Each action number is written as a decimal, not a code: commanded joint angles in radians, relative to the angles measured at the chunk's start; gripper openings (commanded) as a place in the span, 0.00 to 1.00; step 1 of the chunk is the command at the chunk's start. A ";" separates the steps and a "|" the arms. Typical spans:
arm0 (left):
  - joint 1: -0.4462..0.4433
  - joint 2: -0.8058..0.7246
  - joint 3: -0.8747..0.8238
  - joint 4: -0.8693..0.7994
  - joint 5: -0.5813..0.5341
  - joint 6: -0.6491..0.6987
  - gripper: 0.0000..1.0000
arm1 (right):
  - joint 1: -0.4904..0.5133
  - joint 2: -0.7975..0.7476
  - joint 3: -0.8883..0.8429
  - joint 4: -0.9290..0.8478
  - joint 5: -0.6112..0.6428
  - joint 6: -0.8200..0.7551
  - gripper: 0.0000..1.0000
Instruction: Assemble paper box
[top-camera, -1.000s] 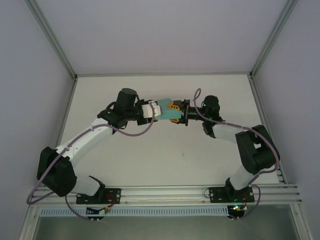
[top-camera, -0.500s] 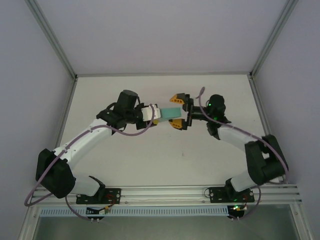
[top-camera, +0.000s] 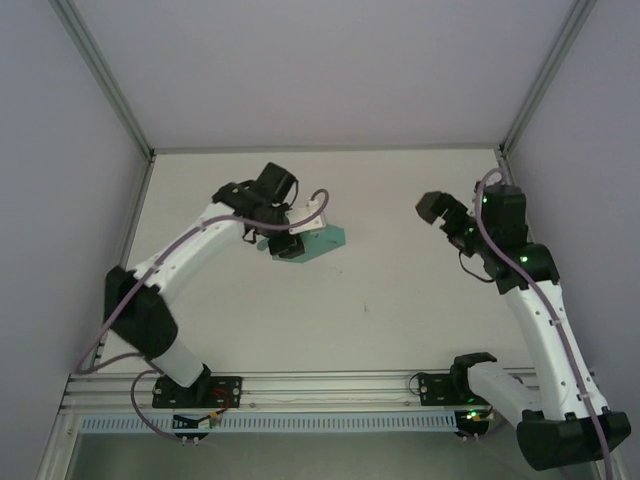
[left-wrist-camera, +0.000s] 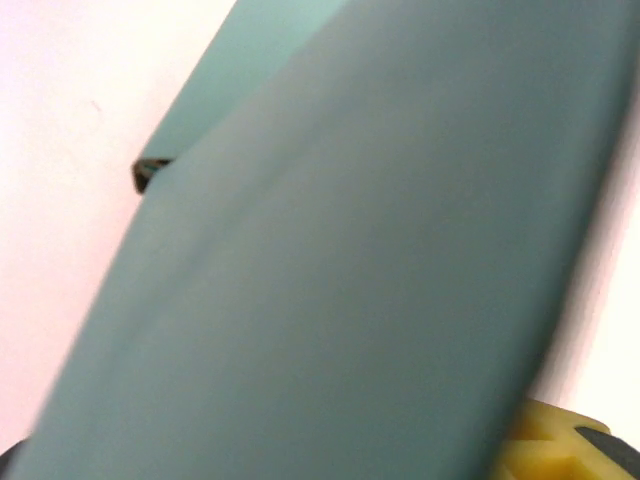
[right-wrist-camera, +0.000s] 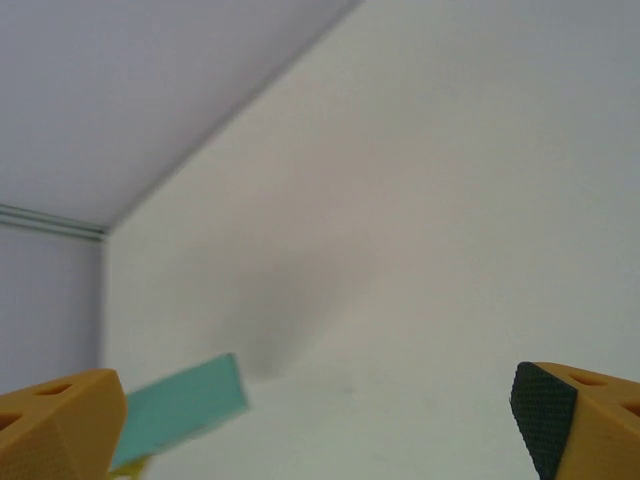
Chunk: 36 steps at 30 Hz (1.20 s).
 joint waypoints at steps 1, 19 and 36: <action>-0.024 0.095 0.076 -0.207 -0.050 -0.043 0.47 | 0.004 0.028 -0.107 0.064 -0.001 -0.170 1.00; -0.109 0.264 0.119 -0.142 -0.086 -0.126 0.49 | 0.168 0.135 -0.309 0.495 -0.240 -0.229 0.87; -0.110 0.134 -0.065 0.045 0.042 -0.078 0.38 | 0.298 0.328 -0.381 0.828 -0.427 -0.558 0.55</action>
